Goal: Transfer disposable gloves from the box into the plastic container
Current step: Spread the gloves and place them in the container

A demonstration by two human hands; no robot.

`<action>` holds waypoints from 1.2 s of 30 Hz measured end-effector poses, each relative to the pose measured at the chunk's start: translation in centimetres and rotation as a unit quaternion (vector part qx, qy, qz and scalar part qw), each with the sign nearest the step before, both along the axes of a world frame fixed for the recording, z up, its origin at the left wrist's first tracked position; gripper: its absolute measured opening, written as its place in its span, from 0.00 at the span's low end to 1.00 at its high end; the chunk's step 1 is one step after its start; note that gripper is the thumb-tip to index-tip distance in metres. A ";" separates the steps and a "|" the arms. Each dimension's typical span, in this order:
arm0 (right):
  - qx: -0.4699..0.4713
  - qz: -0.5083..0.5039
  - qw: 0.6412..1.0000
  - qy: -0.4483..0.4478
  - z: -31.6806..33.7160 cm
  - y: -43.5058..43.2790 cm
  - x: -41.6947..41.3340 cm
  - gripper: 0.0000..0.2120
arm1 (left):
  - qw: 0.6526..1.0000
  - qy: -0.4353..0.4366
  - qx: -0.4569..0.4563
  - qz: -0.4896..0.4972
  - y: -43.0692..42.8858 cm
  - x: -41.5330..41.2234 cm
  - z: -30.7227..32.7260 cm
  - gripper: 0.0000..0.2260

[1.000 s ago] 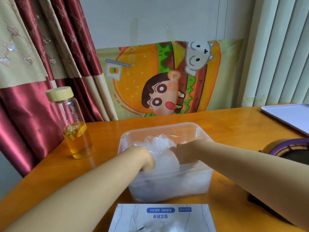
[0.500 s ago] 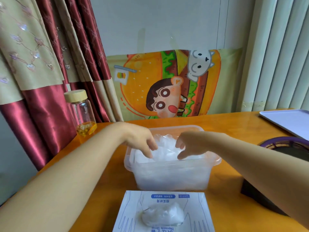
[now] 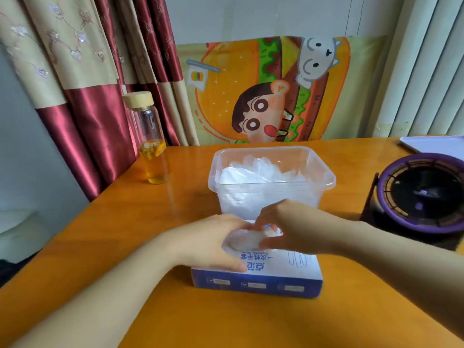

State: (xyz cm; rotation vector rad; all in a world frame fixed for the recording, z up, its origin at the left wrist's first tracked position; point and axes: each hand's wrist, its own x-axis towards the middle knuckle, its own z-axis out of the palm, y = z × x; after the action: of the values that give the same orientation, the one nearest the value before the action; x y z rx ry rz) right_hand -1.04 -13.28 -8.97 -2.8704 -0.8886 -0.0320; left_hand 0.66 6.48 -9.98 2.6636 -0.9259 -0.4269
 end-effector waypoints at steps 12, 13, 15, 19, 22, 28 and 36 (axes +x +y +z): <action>-0.090 -0.031 0.995 0.024 -2.0 0.8 0.2 0.14 | 0.999 0.012 -0.018 0.027 0.5 -0.3 -2.1 0.40; -0.114 -0.023 0.992 0.046 -2.1 0.9 0.3 0.14 | 0.999 0.027 -0.030 0.030 0.6 -0.3 -2.3 0.40; -0.145 -0.025 0.987 0.068 -2.1 1.4 0.4 0.15 | 0.998 0.039 -0.047 0.034 0.7 -0.4 -2.3 0.40; -0.072 -0.057 0.993 0.072 -0.8 1.6 0.6 0.14 | 0.996 0.044 -0.063 0.041 0.6 -0.5 -2.4 0.40; 0.015 -0.066 0.998 0.002 0.2 1.2 0.2 0.10 | 0.994 0.060 -0.075 0.045 0.8 -0.2 -2.6 0.41; -0.033 -0.035 0.999 0.021 -1.7 2.5 -0.6 0.20 | 0.994 0.068 -0.070 0.050 0.8 -0.1 -2.8 0.47; -0.064 0.026 0.996 0.054 -1.7 2.3 0.0 0.16 | 0.994 0.058 -0.073 0.061 0.7 -0.6 -2.5 0.48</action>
State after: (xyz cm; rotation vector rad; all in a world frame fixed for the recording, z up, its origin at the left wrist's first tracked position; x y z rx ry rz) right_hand -1.07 -10.97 -10.65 -2.9309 -0.9758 0.1905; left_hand 0.10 7.18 -12.45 2.5163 -0.7254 -0.4616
